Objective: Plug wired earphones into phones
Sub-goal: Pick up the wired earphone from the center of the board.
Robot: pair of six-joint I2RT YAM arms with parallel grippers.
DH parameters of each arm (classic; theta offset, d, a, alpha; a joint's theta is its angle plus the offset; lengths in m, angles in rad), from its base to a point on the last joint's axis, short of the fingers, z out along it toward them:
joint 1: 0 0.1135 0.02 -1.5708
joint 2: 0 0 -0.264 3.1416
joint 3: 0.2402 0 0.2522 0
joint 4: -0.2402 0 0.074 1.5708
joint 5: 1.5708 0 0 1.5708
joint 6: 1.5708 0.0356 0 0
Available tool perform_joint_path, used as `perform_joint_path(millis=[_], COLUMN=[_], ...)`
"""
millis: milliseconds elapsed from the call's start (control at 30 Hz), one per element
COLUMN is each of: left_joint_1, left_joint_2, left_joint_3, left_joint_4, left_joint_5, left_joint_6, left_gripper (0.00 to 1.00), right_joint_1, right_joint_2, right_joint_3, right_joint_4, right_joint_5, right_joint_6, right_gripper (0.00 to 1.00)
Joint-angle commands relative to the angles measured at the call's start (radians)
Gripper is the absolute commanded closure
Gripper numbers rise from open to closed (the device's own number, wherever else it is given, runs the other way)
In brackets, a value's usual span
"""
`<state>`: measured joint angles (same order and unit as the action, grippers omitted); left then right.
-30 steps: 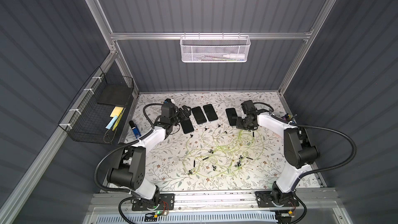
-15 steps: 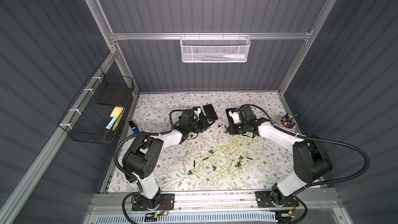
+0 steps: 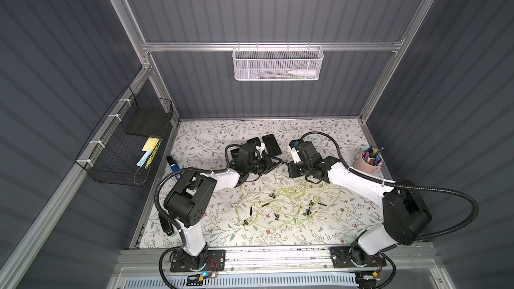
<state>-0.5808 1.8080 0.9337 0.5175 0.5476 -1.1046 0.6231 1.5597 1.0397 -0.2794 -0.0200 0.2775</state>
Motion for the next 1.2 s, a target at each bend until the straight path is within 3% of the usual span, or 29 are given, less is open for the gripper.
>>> perform_joint_path(millis=[0, 200, 333, 967, 1000, 1100, 1167], left_joint_1=[-0.01, -0.019, -0.027, -0.034, -0.034, -0.03, -0.014], left_joint_2=[0.012, 0.017, 0.021, 0.023, 0.025, 0.027, 0.038], left_joint_3=[0.036, 0.018, 0.027, 0.023, 0.022, 0.028, 0.052], left_joint_4=[0.018, 0.075, 0.062, 0.019, 0.019, 0.018, 0.007], left_joint_5=[0.009, 0.005, 0.008, 0.001, 0.004, 0.029, 0.085], left_joint_6=[-0.029, -0.074, -0.069, -0.026, -0.021, 0.028, 0.088], left_gripper=[0.62, 0.57, 0.58, 0.98, 0.99, 1.0, 1.0], right_joint_1=[0.024, 0.037, 0.042, 0.045, 0.034, -0.034, -0.103], right_joint_2=[0.012, 0.031, 0.028, 0.025, 0.024, -0.006, -0.042], right_joint_3=[0.0, 0.01, 0.008, 0.015, 0.021, 0.012, -0.009], right_joint_4=[0.015, 0.015, 0.031, 0.011, -0.008, -0.047, -0.055], right_joint_5=[0.057, 0.065, 0.071, 0.075, 0.052, -0.08, -0.245], right_joint_6=[-0.041, -0.049, -0.048, -0.003, 0.002, 0.024, 0.04], right_gripper=[1.0, 1.0, 1.0, 1.0, 0.96, 0.63, 0.5])
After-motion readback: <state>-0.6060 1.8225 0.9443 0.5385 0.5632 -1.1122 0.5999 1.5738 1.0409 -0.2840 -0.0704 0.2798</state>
